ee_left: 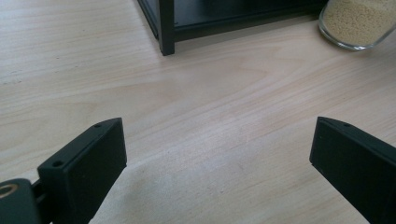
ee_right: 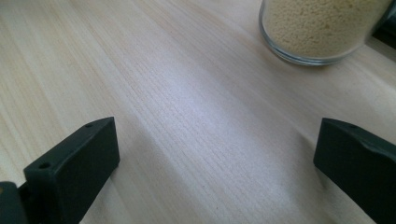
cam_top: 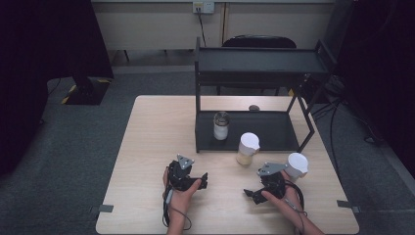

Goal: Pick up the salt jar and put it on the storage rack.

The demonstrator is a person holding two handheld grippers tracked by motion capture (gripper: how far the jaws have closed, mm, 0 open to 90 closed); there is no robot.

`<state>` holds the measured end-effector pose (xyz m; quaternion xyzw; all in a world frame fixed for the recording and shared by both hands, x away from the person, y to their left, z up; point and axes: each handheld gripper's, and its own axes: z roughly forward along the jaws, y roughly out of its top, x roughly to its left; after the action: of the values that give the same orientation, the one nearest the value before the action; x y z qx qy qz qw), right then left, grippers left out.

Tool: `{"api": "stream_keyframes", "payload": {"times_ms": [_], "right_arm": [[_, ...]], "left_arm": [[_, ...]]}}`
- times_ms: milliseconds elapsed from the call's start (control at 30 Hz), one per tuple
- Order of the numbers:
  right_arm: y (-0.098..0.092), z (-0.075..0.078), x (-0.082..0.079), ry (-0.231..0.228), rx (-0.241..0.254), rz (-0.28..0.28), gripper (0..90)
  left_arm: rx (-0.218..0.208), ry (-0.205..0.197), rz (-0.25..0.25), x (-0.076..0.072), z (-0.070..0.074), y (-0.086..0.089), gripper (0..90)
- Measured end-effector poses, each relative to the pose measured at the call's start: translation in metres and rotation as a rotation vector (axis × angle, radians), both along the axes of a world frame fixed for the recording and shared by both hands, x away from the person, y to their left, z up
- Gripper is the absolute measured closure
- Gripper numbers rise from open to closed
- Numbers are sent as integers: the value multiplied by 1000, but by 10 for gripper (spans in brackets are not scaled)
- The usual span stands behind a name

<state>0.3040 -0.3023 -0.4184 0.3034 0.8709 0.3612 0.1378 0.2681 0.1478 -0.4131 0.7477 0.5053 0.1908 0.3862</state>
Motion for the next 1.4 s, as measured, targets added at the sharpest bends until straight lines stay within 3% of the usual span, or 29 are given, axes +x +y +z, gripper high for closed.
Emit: {"api": "stream_keyframes", "payload": {"times_ms": [533, 833, 1400], "right_arm": [[0, 0, 0, 0, 0, 0, 0], [0, 0, 0, 0, 0, 0, 0], [0, 0, 0, 0, 0, 0, 0]], "left_arm": [[41, -1, -13, -8, -4, 3, 32], [88, 0, -26, -12, -7, 0, 34], [134, 29, -51, -13, -9, 2, 32]]}}
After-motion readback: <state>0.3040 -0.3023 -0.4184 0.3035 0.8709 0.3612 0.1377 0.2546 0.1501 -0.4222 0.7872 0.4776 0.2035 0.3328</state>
